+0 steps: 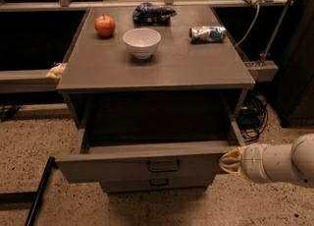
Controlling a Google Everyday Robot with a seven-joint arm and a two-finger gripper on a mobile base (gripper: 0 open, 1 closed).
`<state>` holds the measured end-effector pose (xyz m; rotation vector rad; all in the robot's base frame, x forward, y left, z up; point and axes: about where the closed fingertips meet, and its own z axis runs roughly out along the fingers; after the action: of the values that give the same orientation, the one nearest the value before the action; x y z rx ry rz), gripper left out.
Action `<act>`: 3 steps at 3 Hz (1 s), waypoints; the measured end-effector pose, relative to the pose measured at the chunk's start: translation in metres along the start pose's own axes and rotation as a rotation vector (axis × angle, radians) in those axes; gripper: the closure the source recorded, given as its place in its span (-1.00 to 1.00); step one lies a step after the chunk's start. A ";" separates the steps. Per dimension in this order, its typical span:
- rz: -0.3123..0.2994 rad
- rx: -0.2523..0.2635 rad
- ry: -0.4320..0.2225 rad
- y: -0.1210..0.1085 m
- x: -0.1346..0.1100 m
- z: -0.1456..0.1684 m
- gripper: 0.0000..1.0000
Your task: Close top drawer
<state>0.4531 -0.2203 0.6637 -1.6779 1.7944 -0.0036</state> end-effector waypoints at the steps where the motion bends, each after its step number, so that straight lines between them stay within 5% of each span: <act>1: -0.051 0.075 -0.013 -0.021 0.003 0.010 1.00; 3: -0.101 0.127 -0.038 -0.070 0.010 0.042 1.00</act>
Offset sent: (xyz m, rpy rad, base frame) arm 0.0862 -0.0072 -0.0025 -0.0083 -0.2123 0.0300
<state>0.5349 -0.2235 0.6571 -1.6646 1.6447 -0.1266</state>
